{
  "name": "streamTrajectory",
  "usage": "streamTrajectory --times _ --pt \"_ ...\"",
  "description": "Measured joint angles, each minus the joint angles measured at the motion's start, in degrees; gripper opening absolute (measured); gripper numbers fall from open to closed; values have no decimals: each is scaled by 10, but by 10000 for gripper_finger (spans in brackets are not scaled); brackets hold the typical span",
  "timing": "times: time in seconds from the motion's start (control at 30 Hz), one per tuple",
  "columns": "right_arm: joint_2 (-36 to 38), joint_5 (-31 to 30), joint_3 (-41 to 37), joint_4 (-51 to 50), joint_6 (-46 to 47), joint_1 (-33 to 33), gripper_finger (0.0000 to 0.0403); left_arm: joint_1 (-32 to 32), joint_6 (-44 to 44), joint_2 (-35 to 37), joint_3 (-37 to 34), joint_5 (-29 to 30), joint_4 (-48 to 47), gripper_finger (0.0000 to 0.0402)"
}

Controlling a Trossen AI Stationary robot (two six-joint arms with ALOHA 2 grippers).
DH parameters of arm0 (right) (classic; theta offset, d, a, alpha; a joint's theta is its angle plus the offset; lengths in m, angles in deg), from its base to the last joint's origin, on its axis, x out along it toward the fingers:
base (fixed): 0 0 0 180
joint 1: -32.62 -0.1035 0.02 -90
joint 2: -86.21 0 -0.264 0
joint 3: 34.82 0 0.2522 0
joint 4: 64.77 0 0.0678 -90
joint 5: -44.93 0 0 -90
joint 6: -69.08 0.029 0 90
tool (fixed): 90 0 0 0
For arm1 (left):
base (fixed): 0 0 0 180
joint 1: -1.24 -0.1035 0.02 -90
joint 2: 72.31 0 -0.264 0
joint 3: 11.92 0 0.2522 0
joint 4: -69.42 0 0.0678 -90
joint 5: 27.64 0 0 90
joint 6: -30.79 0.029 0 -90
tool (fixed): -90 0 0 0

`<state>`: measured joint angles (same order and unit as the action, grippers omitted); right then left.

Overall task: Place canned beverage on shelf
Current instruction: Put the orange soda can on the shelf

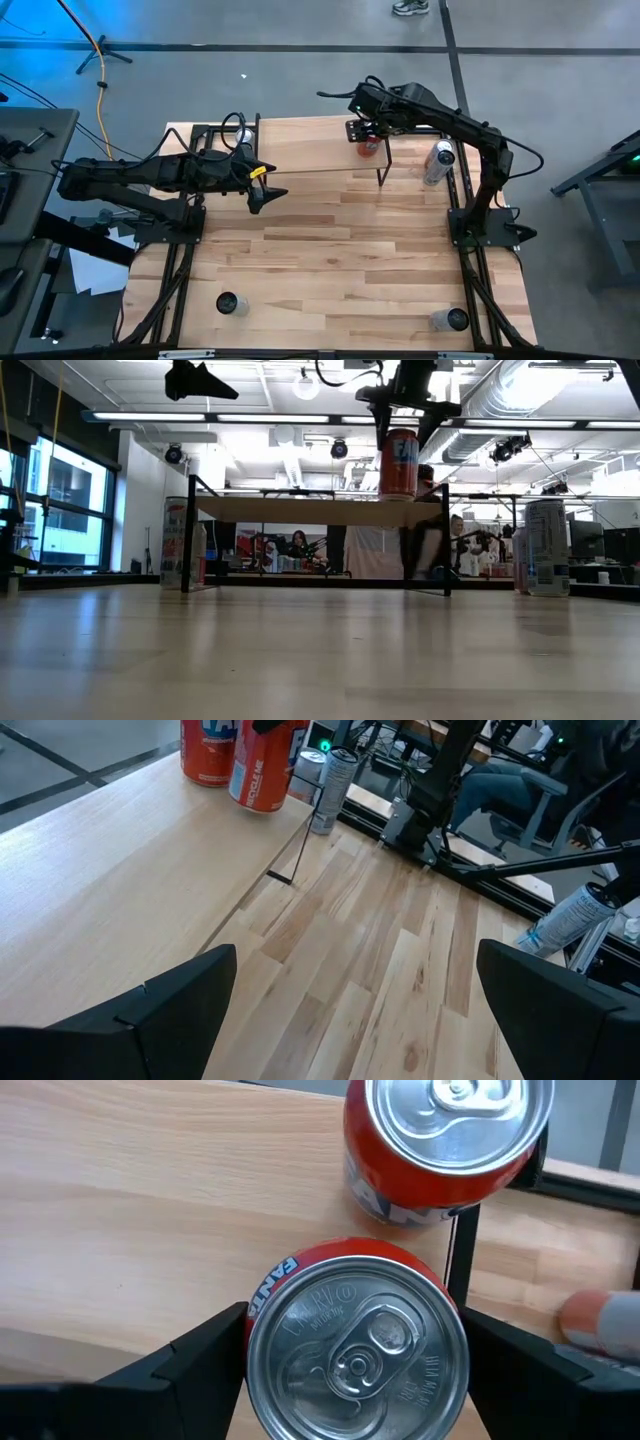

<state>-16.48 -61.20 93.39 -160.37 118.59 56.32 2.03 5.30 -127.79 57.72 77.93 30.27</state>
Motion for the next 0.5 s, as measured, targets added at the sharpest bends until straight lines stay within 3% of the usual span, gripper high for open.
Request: streamTrajectory --times 0.5 --pt "-15 5 1 -9 30 0 310 0 1 0 0 0 0 376"
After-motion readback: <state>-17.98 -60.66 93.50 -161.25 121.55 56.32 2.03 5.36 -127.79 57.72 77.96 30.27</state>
